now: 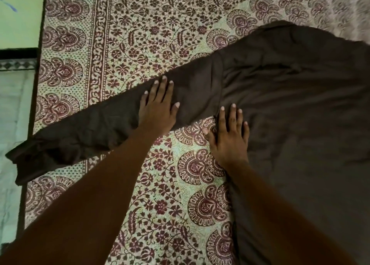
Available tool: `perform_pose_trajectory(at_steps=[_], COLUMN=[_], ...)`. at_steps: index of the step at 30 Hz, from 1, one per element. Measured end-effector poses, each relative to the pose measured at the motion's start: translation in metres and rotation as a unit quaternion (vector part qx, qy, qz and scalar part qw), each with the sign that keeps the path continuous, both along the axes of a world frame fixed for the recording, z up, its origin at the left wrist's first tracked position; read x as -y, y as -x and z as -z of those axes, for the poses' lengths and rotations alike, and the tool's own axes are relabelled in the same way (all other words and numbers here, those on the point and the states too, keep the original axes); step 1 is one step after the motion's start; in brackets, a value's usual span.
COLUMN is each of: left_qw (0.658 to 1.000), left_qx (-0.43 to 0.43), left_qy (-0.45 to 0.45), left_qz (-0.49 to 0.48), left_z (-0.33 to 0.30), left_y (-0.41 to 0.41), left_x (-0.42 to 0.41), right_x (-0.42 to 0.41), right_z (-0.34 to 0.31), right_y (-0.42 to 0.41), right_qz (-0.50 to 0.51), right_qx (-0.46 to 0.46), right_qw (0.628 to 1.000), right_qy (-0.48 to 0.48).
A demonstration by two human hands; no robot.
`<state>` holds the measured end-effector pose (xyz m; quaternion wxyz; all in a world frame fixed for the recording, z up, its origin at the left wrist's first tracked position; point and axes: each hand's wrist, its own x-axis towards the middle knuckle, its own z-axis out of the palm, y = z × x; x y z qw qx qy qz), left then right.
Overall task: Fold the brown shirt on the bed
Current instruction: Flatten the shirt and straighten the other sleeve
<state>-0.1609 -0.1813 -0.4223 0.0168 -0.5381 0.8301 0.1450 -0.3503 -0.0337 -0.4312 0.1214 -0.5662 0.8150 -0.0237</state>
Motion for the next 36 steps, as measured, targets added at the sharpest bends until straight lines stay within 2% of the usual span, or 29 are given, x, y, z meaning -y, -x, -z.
perform_pose_trajectory(at_steps=[4,5,8,10,12,13,14,16,18,20,22,23,26,28,29,30,33,34,36], left_qw=[0.997,0.998,0.99,0.986,0.989,0.991,0.992,0.992,0.988,0.981,0.978,0.976,0.966,0.963,0.962,0.96,0.951,0.949,0.944], left_qx=[0.06,0.062,0.016,-0.011,-0.008,-0.001,0.002,-0.008,-0.028,-0.053,-0.107,-0.138,-0.175,-0.19,-0.201,-0.21,-0.245,-0.246,-0.24], left_qy=[0.005,0.016,0.054,0.045,0.031,0.028,0.025,0.02,0.034,0.039,0.001,-0.024,-0.07,-0.127,-0.155,-0.176,-0.187,-0.187,-0.2], left_qz=[-0.044,-0.022,0.131,0.162,0.144,0.134,0.125,0.122,0.15,0.184,0.177,0.168,0.175,0.14,0.104,0.061,-0.034,-0.059,-0.102], left_z=[-0.014,-0.024,-0.029,-0.017,-0.009,-0.008,-0.01,-0.016,-0.024,-0.029,-0.034,-0.036,-0.039,-0.04,-0.043,-0.045,-0.047,-0.047,-0.049], left_y=[0.02,0.028,0.039,0.036,0.03,0.03,0.03,0.033,0.034,0.035,0.038,0.04,0.045,0.049,0.052,0.054,0.059,0.06,0.064], left_x=[-0.015,-0.024,-0.061,-0.077,-0.086,-0.09,-0.093,-0.103,-0.117,-0.138,-0.163,-0.175,-0.212,-0.234,-0.248,-0.26,-0.292,-0.303,-0.327], right_x=[-0.03,-0.039,-0.071,-0.097,-0.122,-0.135,-0.147,-0.169,-0.185,-0.203,-0.22,-0.229,-0.257,-0.27,-0.279,-0.289,-0.32,-0.332,-0.358], right_z=[-0.004,-0.006,-0.012,-0.013,-0.014,-0.014,-0.013,-0.016,-0.023,-0.028,-0.03,-0.029,-0.024,-0.03,-0.032,-0.032,-0.031,-0.029,-0.023], right_y=[-0.008,-0.011,-0.015,-0.014,-0.015,-0.019,-0.024,-0.032,-0.033,-0.03,-0.031,-0.034,-0.041,-0.038,-0.035,-0.032,-0.025,-0.023,-0.02], right_qz=[-0.053,-0.07,-0.134,-0.092,0.018,0.043,0.032,-0.052,-0.114,-0.045,0.084,0.098,-0.043,-0.129,-0.138,-0.116,0.067,0.073,-0.034], right_qx=[0.01,0.014,0.024,0.017,0.002,-0.002,0.0,0.028,0.051,0.049,0.037,0.03,0.047,0.074,0.08,0.079,0.051,0.042,0.05], right_qw=[0.998,0.997,0.99,0.995,0.999,0.998,0.998,0.997,0.991,0.997,0.994,0.992,0.995,0.987,0.986,0.99,0.996,0.996,0.997], right_qy=[-0.014,-0.019,-0.019,-0.023,-0.036,-0.04,-0.045,-0.05,-0.042,-0.039,-0.058,-0.069,-0.079,-0.057,-0.046,-0.034,-0.027,-0.034,-0.043])
